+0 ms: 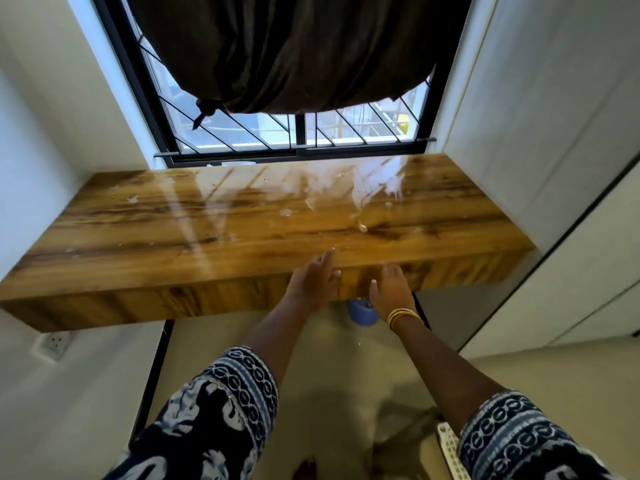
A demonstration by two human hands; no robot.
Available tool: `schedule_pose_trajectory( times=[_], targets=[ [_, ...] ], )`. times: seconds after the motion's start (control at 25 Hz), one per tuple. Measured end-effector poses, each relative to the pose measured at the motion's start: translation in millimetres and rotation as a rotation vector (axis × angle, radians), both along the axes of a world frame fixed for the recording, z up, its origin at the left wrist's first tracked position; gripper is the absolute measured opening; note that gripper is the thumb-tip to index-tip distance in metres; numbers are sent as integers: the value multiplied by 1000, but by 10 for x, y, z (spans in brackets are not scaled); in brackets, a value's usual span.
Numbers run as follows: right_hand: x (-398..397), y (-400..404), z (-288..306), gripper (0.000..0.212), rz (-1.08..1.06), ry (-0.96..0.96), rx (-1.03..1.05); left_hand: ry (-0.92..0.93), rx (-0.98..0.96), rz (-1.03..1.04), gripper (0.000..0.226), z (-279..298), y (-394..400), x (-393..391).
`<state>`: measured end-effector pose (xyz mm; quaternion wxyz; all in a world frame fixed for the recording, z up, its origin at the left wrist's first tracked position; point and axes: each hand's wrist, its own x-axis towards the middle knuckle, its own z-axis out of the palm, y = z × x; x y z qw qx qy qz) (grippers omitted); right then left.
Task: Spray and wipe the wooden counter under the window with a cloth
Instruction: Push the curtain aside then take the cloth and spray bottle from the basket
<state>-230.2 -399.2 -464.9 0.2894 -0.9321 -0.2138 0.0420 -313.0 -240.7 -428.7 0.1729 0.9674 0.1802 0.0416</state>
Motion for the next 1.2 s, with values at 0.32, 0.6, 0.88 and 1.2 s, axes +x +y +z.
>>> schedule_pose_trajectory(
  times=[0.32, 0.6, 0.88, 1.2],
  targets=[
    [-955, -1396, -958, 32, -154, 277, -8, 86, -522, 15, 59, -1013, -1346, -731],
    [-1468, -2403, -2009, 36, -286, 476, -141, 358, -675, 75, 56, -2139, -2252, -1141],
    [-1429, -3079, -2985, 66, -770, 544, -407, 442, -969, 333, 45, -3275, -2491, -1179],
    [-1345, -3440, -3721, 108, -1036, 658, -249, 417, -1067, 501, 49, -3923, -2691, -964]
  ],
)
